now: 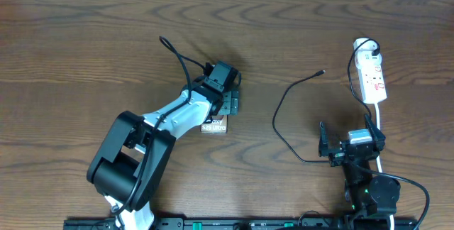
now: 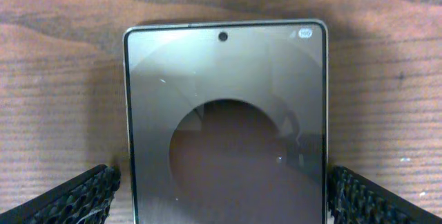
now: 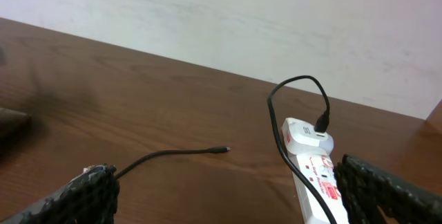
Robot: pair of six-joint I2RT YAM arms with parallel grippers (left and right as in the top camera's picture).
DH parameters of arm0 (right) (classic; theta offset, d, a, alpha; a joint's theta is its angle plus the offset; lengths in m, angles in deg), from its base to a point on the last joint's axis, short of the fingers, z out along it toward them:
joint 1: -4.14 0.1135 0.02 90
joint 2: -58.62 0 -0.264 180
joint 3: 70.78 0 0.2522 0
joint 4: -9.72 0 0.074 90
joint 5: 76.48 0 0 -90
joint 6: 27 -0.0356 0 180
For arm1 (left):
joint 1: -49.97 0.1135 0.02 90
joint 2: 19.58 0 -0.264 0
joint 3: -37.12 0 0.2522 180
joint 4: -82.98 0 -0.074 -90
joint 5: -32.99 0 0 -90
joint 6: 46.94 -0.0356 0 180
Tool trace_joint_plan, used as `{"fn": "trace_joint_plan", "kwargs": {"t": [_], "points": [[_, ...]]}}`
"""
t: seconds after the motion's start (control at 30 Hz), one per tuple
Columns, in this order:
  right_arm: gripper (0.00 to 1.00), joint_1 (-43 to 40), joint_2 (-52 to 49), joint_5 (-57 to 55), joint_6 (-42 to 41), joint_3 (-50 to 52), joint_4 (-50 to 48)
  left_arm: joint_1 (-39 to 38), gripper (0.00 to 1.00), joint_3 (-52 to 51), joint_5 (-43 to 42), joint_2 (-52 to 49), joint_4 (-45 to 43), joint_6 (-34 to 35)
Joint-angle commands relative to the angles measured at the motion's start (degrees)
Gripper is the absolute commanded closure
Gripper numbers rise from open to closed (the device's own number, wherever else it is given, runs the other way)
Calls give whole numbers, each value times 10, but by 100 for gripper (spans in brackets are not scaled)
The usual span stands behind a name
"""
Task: Plug charger to phone and switch on socket
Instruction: 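Lower the left gripper and close it on the phone's bottom edge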
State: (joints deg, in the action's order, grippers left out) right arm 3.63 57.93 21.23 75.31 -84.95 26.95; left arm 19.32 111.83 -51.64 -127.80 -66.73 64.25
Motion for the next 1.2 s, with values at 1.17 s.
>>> {"fn": "trace_joint_plan", "kwargs": {"t": [1.17], "points": [[1, 2, 3, 2, -7, 1, 2, 1, 33, 7, -33, 5, 60, 5]]}}
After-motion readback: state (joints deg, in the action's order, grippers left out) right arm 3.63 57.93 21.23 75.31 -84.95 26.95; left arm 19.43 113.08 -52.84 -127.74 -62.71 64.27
